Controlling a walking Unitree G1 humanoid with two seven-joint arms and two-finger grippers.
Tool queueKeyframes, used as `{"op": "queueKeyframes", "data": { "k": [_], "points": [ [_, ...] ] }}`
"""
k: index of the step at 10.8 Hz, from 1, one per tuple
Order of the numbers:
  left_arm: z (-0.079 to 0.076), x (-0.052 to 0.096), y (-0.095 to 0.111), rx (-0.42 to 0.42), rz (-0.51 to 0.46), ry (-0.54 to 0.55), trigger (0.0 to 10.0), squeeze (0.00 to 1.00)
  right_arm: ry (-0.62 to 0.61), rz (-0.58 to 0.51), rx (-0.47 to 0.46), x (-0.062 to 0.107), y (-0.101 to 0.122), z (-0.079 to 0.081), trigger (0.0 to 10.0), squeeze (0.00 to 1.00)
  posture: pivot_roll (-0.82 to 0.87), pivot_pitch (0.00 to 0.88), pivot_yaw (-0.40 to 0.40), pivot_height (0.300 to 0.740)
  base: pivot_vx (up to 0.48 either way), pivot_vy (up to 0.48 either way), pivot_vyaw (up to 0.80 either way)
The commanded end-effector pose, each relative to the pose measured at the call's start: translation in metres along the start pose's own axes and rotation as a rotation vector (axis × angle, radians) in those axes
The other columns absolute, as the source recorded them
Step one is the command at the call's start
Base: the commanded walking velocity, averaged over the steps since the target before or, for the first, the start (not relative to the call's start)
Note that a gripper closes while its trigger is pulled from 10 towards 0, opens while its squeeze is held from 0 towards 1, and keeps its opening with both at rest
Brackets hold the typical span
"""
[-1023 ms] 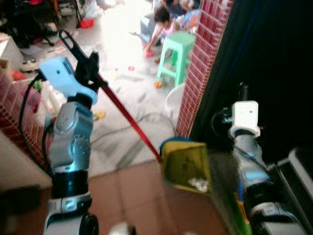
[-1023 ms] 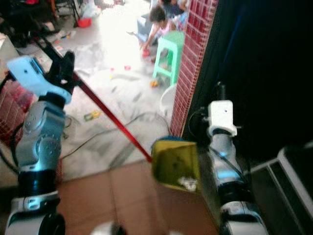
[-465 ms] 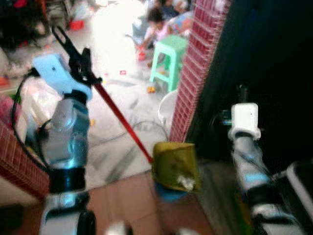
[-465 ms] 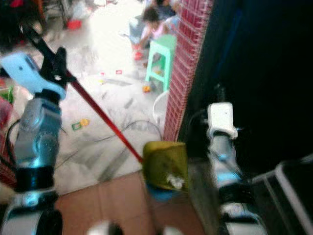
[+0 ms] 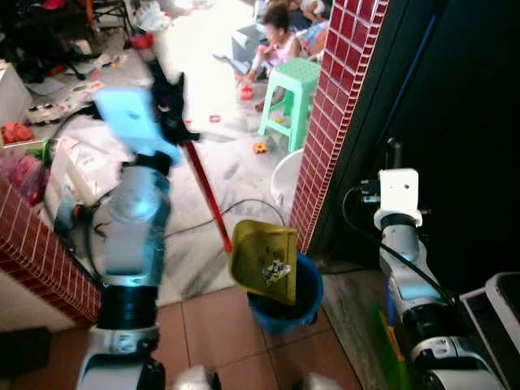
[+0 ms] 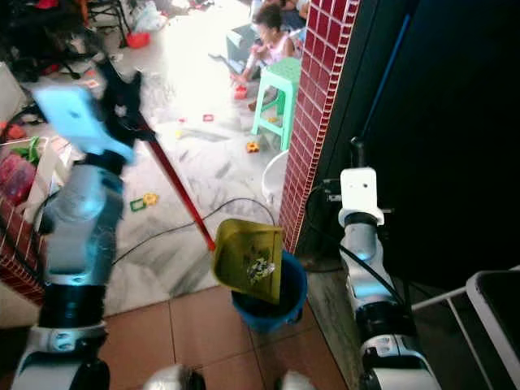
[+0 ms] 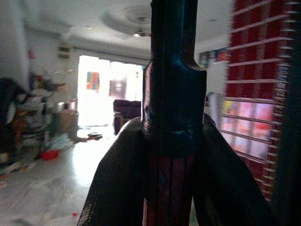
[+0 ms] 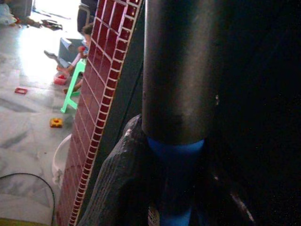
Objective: Sweep floor
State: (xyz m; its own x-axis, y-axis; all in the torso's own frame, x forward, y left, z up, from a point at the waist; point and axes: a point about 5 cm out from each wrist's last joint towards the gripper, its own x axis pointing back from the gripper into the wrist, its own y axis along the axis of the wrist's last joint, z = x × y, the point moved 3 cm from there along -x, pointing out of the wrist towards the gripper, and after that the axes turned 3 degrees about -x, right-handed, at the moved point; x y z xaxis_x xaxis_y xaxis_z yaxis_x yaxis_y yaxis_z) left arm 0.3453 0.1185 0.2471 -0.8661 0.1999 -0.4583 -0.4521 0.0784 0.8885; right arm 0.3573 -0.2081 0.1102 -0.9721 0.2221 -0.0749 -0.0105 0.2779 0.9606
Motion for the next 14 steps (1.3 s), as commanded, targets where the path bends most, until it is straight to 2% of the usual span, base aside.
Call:
{"op": "queueKeyframes", "data": {
  "k": [1,2,3,4,5,6,7,8,10,11,12,13,14],
  "points": [
    [-0.023,-0.002,0.018,-0.028,-0.088,-0.106,10.0,0.00,-0.002,-0.044,0.013,-0.004,0.011,-0.001,10.0,0.00,-0.03,0.000,-0.006,0.740,0.000,0.000,0.00],
    [-0.035,-0.002,0.022,-0.032,-0.105,-0.167,10.0,0.00,-0.002,-0.045,0.013,-0.004,0.011,-0.001,10.0,0.00,-0.03,0.000,-0.007,0.740,0.000,0.000,0.00],
    [-0.061,0.002,0.030,-0.073,-0.147,-0.313,10.0,0.00,-0.002,-0.047,0.014,-0.004,0.012,-0.001,10.0,0.00,-0.03,0.000,-0.008,0.740,0.000,0.000,0.00],
    [-0.076,0.005,0.035,-0.117,-0.184,-0.398,10.0,0.00,-0.001,-0.050,0.013,-0.004,0.013,0.000,10.0,0.00,-0.03,0.000,-0.008,0.740,0.000,0.000,0.00],
    [-0.082,0.007,0.038,-0.144,-0.206,-0.435,10.0,0.00,-0.001,-0.051,0.012,-0.005,0.014,0.000,10.0,0.00,-0.02,0.000,-0.009,0.740,0.000,0.000,0.00],
    [-0.104,0.014,0.052,-0.260,-0.308,-0.556,10.0,0.00,0.002,-0.054,0.011,-0.005,0.015,0.002,10.0,0.00,-0.02,0.001,-0.010,0.740,0.000,0.000,0.00],
    [-0.107,0.015,0.055,-0.234,-0.315,-0.551,10.0,0.00,0.005,-0.056,0.010,-0.005,0.015,0.004,10.0,0.00,-0.02,0.000,-0.012,0.740,0.000,0.000,0.00],
    [-0.103,0.012,0.056,-0.210,-0.307,-0.513,10.0,0.00,0.006,-0.058,0.009,-0.006,0.016,0.005,10.0,0.00,-0.02,0.000,-0.012,0.740,0.000,0.000,0.00],
    [-0.070,-0.008,0.068,-0.142,-0.308,-0.309,10.0,0.00,0.005,-0.058,0.009,-0.007,0.016,0.004,10.0,0.00,-0.02,0.000,-0.013,0.740,0.000,0.000,0.00],
    [-0.039,-0.023,0.092,-0.201,-0.375,-0.152,10.0,0.00,0.007,-0.059,0.008,-0.007,0.016,0.004,10.0,0.00,-0.01,0.001,-0.015,0.740,0.000,0.000,0.00],
    [-0.021,-0.030,0.101,-0.246,-0.391,-0.070,10.0,0.00,0.011,-0.059,0.003,-0.008,0.016,0.006,10.0,0.00,-0.01,0.000,-0.017,0.740,0.000,0.000,0.00],
    [0.002,-0.032,0.098,-0.328,-0.362,0.012,10.0,0.00,0.013,-0.059,-0.003,-0.008,0.016,0.007,10.0,0.00,-0.01,0.000,-0.017,0.740,0.000,0.000,0.00],
    [0.022,-0.026,0.081,-0.388,-0.292,0.067,10.0,0.00,0.015,-0.057,-0.008,-0.008,0.016,0.008,10.0,0.00,-0.01,0.000,-0.017,0.740,0.000,0.000,0.00]
  ]
}}
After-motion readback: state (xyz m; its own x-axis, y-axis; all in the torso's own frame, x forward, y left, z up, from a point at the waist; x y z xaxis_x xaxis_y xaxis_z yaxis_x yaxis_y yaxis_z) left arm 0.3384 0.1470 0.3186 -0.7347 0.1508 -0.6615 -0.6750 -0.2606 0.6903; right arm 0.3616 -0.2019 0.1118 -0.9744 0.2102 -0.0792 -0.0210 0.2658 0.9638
